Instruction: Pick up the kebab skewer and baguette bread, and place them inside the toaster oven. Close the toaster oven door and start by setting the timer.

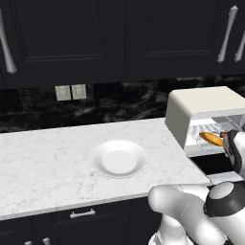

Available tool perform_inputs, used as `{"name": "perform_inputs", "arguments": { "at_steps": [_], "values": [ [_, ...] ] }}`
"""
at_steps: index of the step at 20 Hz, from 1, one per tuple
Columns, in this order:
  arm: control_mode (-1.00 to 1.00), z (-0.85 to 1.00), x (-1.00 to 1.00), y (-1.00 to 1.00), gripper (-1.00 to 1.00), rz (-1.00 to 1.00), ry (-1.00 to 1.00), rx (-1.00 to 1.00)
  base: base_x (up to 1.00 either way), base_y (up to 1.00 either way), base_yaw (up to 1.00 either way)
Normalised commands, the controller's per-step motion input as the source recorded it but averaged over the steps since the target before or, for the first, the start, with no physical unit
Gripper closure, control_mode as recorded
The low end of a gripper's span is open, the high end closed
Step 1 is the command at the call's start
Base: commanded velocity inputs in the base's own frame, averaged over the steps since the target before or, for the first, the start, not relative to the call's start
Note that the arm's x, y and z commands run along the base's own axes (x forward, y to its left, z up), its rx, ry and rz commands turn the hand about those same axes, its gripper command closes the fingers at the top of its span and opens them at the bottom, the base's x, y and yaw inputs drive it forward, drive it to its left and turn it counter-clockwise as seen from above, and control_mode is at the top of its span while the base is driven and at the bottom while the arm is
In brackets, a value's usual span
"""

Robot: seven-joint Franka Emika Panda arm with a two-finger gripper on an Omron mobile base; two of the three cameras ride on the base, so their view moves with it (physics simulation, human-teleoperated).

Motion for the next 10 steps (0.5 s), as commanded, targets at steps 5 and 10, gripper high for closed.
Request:
{"name": "perform_inputs", "arguments": {
  "at_steps": [5, 10],
  "values": [
    [-1.00, -0.29, 0.54, -0.13, -1.00, 0.00, 0.00, 0.04, 0.00, 0.00, 0.00],
    [-1.00, -0.32, 0.39, -0.01, -1.00, 0.00, 0.00, 0.04, 0.00, 0.00, 0.00]
  ]
}}
